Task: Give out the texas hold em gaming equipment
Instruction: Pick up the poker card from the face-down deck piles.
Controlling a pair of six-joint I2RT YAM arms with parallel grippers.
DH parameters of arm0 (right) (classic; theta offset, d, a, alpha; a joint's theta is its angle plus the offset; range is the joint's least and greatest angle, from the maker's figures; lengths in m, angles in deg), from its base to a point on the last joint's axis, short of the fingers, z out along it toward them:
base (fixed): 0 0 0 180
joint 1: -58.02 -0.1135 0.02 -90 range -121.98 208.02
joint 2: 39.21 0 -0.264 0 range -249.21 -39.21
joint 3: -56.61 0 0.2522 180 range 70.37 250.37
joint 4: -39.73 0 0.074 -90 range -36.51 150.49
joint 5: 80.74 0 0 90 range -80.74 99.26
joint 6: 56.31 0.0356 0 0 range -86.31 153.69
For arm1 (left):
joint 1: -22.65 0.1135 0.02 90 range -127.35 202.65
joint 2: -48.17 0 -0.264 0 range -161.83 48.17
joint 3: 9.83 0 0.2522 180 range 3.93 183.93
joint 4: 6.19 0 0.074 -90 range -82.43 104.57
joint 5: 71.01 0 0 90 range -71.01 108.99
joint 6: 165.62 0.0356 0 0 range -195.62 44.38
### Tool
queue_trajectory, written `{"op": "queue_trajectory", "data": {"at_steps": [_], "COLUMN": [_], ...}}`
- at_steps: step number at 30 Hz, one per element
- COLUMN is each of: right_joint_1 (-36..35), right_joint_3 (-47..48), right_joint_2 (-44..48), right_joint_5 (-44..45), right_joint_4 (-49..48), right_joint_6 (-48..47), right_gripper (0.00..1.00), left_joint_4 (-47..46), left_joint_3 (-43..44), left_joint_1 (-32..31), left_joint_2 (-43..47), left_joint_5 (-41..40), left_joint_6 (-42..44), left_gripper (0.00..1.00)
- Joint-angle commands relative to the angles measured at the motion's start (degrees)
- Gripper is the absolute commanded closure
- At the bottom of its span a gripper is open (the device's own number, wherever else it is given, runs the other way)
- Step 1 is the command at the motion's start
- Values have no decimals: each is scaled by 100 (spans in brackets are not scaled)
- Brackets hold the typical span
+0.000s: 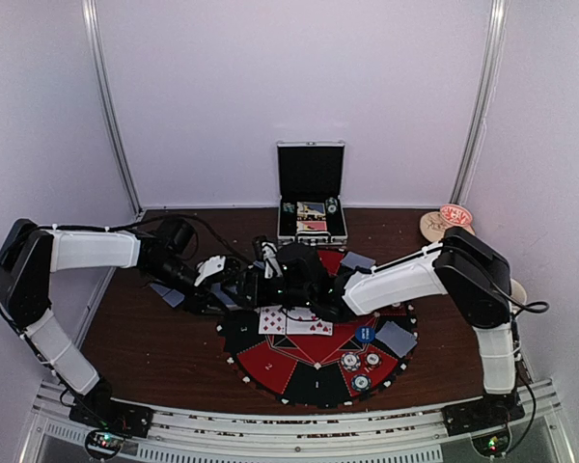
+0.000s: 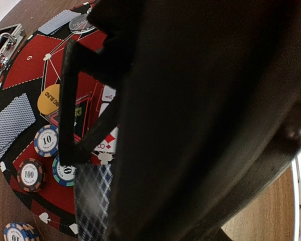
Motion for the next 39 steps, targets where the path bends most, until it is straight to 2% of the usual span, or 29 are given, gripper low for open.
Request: {"op": "queue_trajectory", "data": {"at_steps": [1,5,12,19,25,29,34,39], "right_joint_1": [6,45,163,193,196,198,192,177], "right_joint_3": [337,419,155,-62,-194,-316,-313,-248], "right_joint_2": [-320,-430,-296,-30,192,421,508,513], "right_joint_5": [-302,-332,-101,157,70,-123,-302,-417], "right_joint_4": [123,182,184,325,322,219,201,214], "right_joint_6": [97,165,220,8,-158,-264,-348,-426], "right_gripper": [14,19,37,51,50,36,37,42], "left_joint_4": [14,18,17,17,17,18,22,16], "left_joint_3": [63,66,66,78,85,93,98,92], "left_joint_1": [-36,-37,-43,-42,-43,-35,-39,-42], "left_joint_2": [110,99,94,62,25,5,0,3], "left_joint_5": [160,160,160,161,143,136,129,125], "left_joint_6": [122,129,136,136,136,125,124,120], "left_gripper": [54,54,54,54,54,54,54,54]}}
